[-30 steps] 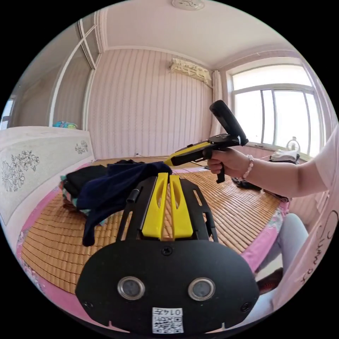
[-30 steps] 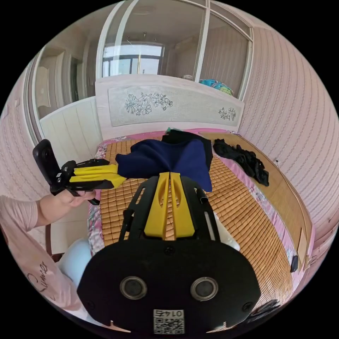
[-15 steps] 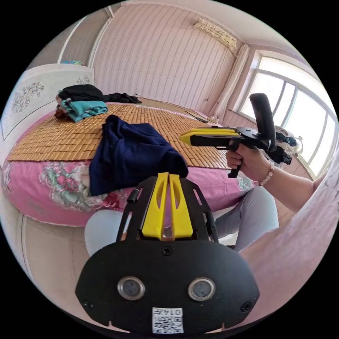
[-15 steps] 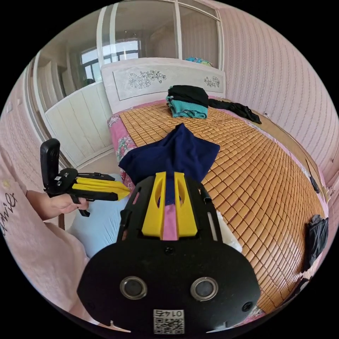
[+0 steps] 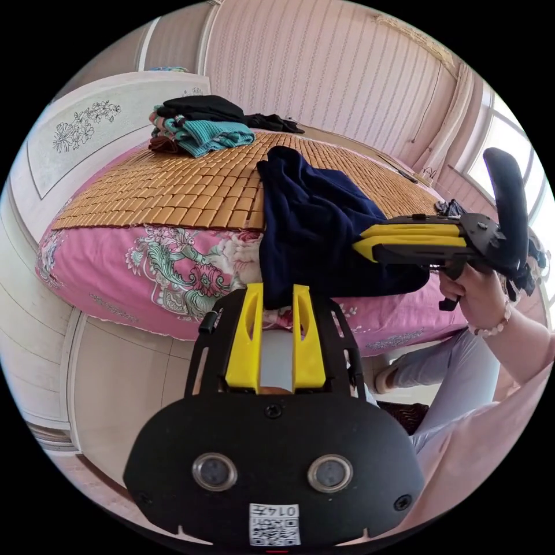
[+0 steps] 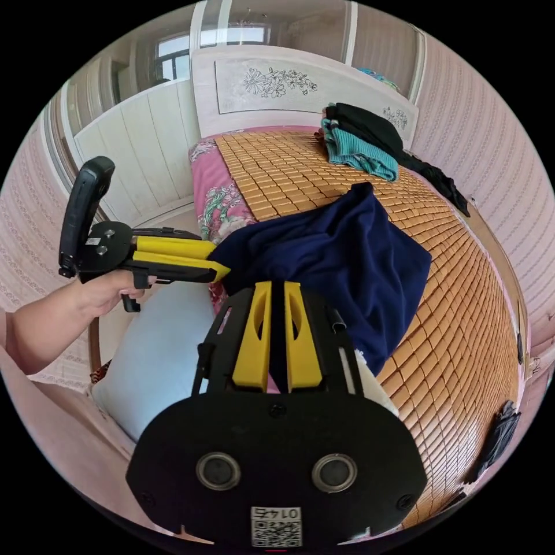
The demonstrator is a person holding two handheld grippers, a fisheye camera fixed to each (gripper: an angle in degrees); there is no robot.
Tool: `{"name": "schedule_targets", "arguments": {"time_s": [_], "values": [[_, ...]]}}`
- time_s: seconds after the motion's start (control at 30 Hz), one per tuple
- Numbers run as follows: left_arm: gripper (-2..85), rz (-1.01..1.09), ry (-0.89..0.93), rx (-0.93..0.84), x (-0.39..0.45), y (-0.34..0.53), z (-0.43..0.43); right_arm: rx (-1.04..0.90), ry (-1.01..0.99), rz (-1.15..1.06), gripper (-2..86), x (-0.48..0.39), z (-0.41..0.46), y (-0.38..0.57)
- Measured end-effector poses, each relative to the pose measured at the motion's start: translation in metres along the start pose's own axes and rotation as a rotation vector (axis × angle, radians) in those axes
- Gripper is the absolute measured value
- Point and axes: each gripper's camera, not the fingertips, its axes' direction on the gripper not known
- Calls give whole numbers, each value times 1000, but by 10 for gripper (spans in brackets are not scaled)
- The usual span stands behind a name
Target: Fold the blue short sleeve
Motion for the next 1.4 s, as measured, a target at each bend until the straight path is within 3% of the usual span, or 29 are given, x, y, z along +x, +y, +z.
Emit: {"name": "schedule_targets", "arguments": {"time_s": [0.07, 0.33, 0.6, 0.87, 1.03, 1.1, 1.23, 1.4], "values": [[12, -30, 92, 32, -8, 6, -6, 58, -2, 55, 19, 19, -27, 17], [-9, -10, 116, 154, 1, 14, -36, 254, -43, 421, 6, 121, -129, 126], [-9, 41, 138, 189, 10, 13, -53, 239, 70, 717, 18, 182, -167, 220], [-10, 3, 147, 154, 9, 11, -53, 174, 94, 607, 92, 177, -164, 203], [-9, -12, 153, 137, 11, 10, -54, -66, 200, 448, 107, 171, -123, 180], [-9, -10, 148, 131, 13, 10, -55, -19, 251, 488, 77, 177, -131, 187], [-10, -10, 164, 142, 15, 9, -62, -11, 163, 538, 21, 199, -152, 201], [-10, -25, 226, 207, 13, 2, -84, 121, 116, 583, 6, 220, -210, 232]]}}
